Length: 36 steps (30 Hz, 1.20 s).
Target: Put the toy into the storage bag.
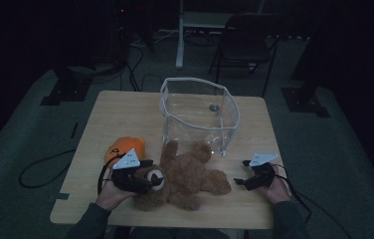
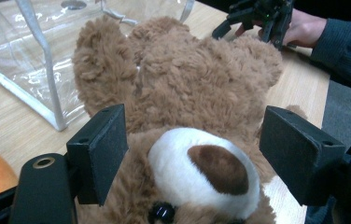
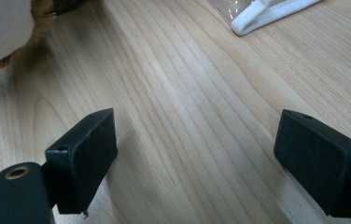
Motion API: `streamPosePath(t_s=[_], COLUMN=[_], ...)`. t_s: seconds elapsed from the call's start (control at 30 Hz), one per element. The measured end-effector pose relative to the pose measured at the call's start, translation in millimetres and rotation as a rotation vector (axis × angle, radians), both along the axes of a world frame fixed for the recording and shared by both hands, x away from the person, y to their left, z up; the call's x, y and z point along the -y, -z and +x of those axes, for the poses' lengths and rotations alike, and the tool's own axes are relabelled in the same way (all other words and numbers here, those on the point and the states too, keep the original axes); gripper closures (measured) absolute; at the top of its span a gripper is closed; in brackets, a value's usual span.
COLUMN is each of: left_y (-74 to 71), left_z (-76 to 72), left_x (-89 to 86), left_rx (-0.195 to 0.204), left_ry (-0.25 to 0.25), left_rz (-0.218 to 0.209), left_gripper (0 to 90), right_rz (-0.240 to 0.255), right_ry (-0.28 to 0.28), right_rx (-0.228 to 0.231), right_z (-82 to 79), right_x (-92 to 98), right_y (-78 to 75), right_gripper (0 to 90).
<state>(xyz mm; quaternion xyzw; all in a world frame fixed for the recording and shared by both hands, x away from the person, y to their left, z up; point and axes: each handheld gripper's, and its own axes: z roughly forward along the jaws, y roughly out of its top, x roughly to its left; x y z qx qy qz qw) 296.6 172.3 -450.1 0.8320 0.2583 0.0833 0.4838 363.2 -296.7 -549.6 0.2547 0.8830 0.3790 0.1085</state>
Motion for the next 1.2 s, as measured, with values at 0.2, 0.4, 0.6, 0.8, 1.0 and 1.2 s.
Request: streamPosePath(t_s=[0.2,0.4,0.6,0.8,1.0,1.2], left_y=[0.9,4.4,9.8,7.1,0.2,-6.6], left_z=[0.5,1.5,7.1,10.7,13.3,20.7], left_x=[6.3,14.5,20.2,28.8,39.9,49.3], left_rx=[0.012,0.014,0.006,0.02,0.039,0.018], left_ry=[0.018,0.031,0.024,0.036,0.064,0.092], left_rz=[0.02,0.052,0.074,0.091,0.109,0.1], left_gripper=[19.8,18.8,18.3,18.3,18.3,18.3], right_rz=[0.001,0.0,0.0,0.0,0.0,-0.002], right_ry=[0.0,0.0,-0.001,-0.001,-0.001,-0.003], right_rx=[0.0,0.0,0.0,0.0,0.0,0.002], right_z=[0.0,0.0,0.1,0.1,0.1,0.2], right_x=[0.0,0.0,0.1,0.1,0.1,0.3], right_y=[0.0,0.0,0.0,0.0,0.0,0.0], right_gripper=[12.6,12.6,12.6,12.6,12.6,12.6])
